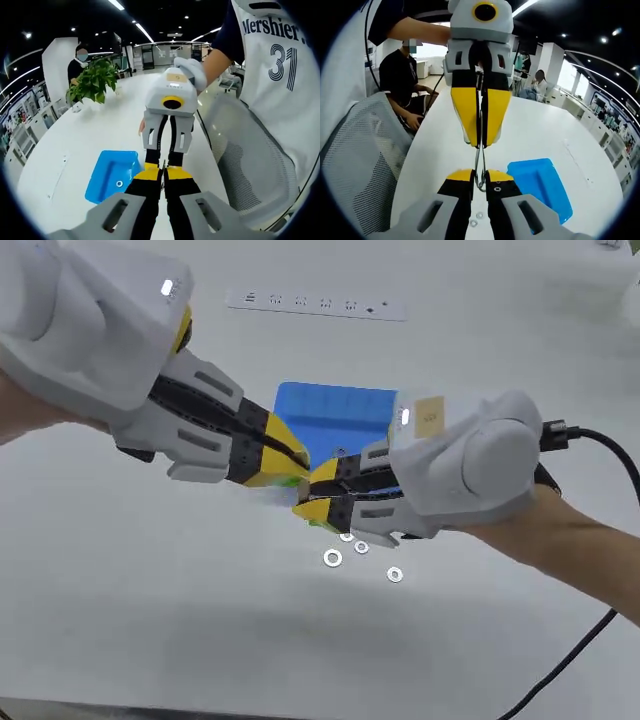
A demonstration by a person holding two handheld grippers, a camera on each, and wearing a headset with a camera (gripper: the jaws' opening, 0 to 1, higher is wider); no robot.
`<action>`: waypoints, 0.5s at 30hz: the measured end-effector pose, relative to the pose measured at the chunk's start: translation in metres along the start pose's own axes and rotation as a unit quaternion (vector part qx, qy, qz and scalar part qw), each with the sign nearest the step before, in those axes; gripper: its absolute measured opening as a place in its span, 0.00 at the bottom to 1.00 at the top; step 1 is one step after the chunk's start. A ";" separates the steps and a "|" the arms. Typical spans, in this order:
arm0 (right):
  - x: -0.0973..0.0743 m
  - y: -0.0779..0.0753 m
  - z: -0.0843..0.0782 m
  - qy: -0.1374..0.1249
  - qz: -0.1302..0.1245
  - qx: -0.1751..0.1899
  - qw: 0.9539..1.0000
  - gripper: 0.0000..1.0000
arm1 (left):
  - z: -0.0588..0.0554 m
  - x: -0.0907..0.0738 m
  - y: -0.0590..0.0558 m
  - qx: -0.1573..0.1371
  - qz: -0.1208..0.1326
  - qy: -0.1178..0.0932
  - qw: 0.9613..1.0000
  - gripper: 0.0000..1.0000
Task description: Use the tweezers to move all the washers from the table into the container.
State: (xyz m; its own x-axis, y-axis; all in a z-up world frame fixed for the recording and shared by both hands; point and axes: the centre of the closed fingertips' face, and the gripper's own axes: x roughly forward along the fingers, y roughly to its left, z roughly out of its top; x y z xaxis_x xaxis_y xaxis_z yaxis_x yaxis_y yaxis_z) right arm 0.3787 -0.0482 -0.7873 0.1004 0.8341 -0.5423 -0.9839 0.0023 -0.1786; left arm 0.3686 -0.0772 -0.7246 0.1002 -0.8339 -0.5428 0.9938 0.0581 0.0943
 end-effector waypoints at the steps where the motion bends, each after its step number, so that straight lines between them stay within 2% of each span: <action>1: -0.003 -0.003 0.003 -0.003 -0.001 -0.003 1.000 0.10 | 0.003 -0.001 0.002 0.001 0.000 -0.002 1.000 0.06; 8: -0.017 -0.023 0.015 -0.014 -0.010 -0.020 1.000 0.10 | 0.021 -0.006 0.019 0.023 0.003 -0.008 1.000 0.06; 15: -0.022 -0.040 0.018 -0.018 -0.016 -0.027 0.999 0.10 | 0.028 -0.005 0.035 0.036 0.002 -0.008 0.999 0.06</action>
State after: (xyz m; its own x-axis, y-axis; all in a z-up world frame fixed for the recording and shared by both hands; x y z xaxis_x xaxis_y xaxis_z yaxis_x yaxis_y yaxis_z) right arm 0.4132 -0.0569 -0.7529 0.1249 0.8536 -0.5057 -0.9710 0.0003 -0.2392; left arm 0.4012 -0.0863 -0.6948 0.1028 -0.8423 -0.5292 0.9875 0.0224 0.1563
